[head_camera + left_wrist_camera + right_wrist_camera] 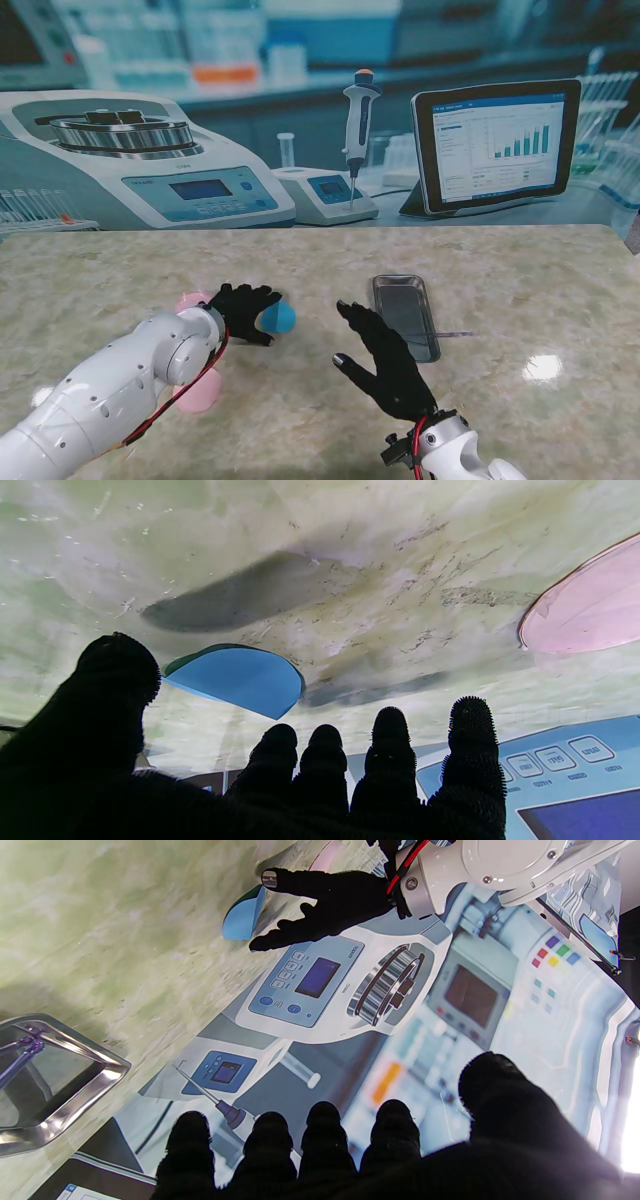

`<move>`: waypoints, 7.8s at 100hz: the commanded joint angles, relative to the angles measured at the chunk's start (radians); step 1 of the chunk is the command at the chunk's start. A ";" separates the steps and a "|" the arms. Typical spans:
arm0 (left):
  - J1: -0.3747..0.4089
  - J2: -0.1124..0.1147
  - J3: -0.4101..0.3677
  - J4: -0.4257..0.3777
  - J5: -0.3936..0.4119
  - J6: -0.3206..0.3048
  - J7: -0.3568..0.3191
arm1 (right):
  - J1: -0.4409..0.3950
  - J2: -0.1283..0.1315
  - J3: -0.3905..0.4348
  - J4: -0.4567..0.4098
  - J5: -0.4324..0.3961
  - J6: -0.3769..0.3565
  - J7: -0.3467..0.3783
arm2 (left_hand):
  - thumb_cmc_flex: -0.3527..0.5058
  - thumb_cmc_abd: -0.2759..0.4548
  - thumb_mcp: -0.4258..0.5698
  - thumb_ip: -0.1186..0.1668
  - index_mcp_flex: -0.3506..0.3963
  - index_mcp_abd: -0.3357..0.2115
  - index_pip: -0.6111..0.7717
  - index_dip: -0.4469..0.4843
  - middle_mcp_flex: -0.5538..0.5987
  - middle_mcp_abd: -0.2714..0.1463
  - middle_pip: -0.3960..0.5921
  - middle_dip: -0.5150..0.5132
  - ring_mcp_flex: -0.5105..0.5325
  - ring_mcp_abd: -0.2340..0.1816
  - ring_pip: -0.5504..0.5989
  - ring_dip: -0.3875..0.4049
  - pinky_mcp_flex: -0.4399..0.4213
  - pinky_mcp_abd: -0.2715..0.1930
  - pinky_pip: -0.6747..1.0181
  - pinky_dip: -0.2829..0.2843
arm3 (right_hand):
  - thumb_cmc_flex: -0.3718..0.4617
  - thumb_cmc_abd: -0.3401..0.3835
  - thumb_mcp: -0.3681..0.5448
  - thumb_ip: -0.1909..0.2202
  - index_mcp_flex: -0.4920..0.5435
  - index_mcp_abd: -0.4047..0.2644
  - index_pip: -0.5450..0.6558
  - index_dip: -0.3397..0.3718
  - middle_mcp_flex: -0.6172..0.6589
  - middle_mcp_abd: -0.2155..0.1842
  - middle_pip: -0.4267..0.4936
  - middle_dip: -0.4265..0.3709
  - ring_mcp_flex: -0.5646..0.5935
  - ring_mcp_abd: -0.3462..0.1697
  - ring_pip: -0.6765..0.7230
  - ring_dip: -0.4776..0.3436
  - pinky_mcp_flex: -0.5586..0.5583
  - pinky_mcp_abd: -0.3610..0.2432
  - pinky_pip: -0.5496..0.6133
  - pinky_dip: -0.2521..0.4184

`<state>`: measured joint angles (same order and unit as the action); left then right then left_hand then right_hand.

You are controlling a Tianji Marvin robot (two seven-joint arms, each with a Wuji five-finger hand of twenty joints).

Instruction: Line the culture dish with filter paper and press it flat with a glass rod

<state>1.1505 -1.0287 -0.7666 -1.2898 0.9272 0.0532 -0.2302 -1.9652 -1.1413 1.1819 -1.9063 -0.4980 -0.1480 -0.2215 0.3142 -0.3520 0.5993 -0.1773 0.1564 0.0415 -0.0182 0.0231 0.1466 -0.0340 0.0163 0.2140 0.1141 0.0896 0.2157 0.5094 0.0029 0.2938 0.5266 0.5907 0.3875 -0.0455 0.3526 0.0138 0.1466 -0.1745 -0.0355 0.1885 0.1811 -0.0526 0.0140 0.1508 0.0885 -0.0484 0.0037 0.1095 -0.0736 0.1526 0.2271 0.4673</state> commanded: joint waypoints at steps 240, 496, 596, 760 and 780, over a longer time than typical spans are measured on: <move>-0.001 -0.024 0.008 0.020 -0.006 -0.002 0.110 | -0.004 -0.006 -0.004 0.001 0.009 -0.003 -0.009 | 0.291 0.137 -0.104 0.112 -0.043 -0.112 0.994 0.605 -0.027 -0.035 0.054 0.338 -0.021 -0.021 0.110 0.022 -0.007 0.001 0.042 0.008 | 0.020 0.022 -0.013 -0.005 0.010 -0.026 0.006 0.042 -0.023 -0.036 0.010 0.003 -0.016 -0.012 -0.022 0.013 -0.012 -0.003 -0.001 0.020; 0.319 -0.009 -0.530 -0.277 0.169 -0.102 0.136 | -0.006 -0.006 -0.008 -0.003 0.006 -0.005 -0.010 | 0.833 0.143 -0.433 0.142 0.204 -0.120 1.231 0.791 0.056 0.003 0.379 0.329 0.010 0.009 0.248 0.065 -0.021 0.013 0.058 0.010 | 0.019 0.029 -0.030 -0.008 0.006 -0.021 0.004 0.086 -0.022 -0.033 0.024 -0.001 -0.016 -0.014 -0.023 0.015 -0.013 -0.005 0.003 0.020; 0.393 -0.011 -0.619 -0.237 0.206 -0.028 0.190 | -0.008 -0.005 -0.012 -0.011 0.005 0.003 -0.007 | 0.833 0.147 -0.428 0.142 0.194 -0.109 1.227 0.795 0.053 0.010 0.370 0.326 -0.012 0.003 0.225 0.069 -0.027 0.008 0.041 0.019 | 0.017 0.029 -0.028 -0.008 0.006 -0.021 0.003 0.086 -0.022 -0.034 0.022 0.000 -0.016 -0.015 -0.023 0.014 -0.013 -0.004 0.002 0.019; 0.230 -0.009 -0.444 -0.018 0.158 0.062 0.224 | -0.006 -0.004 -0.013 -0.010 0.001 0.024 -0.001 | 0.873 0.232 -0.568 0.143 0.139 -0.221 1.220 0.763 0.043 0.005 0.315 0.334 -0.019 -0.001 0.211 0.066 -0.044 -0.002 0.034 0.019 | 0.017 0.031 -0.028 -0.008 0.006 -0.021 0.003 0.086 -0.022 -0.034 0.021 0.000 -0.016 -0.014 -0.023 0.012 -0.013 -0.005 0.001 0.019; 0.244 -0.006 -0.456 -0.032 0.167 0.063 0.204 | -0.006 -0.004 -0.014 -0.010 0.000 0.022 -0.002 | 0.873 0.225 -0.579 0.145 0.116 -0.243 1.194 0.738 0.041 0.002 0.301 0.331 -0.019 -0.002 0.200 0.064 -0.045 -0.005 0.028 0.018 | 0.016 0.031 -0.029 -0.009 0.007 -0.021 0.004 0.086 -0.022 -0.034 0.021 0.000 -0.016 -0.014 -0.023 0.013 -0.012 -0.005 0.001 0.019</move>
<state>1.3861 -1.0381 -1.2188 -1.3117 1.0931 0.1149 -0.0187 -1.9652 -1.1429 1.1723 -1.9128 -0.4978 -0.1283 -0.2241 1.1109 -0.1665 0.0270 -0.0614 0.2996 -0.1585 1.1801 0.7759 0.1885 -0.0236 0.3401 0.5368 0.1165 0.0832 0.4367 0.5685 -0.0229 0.2936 0.5584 0.5911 0.3998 -0.0454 0.3408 0.0138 0.1467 -0.1745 -0.0355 0.2636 0.1811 -0.0526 0.0398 0.1508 0.0885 -0.0483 0.0037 0.1206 -0.0736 0.1526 0.2271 0.4680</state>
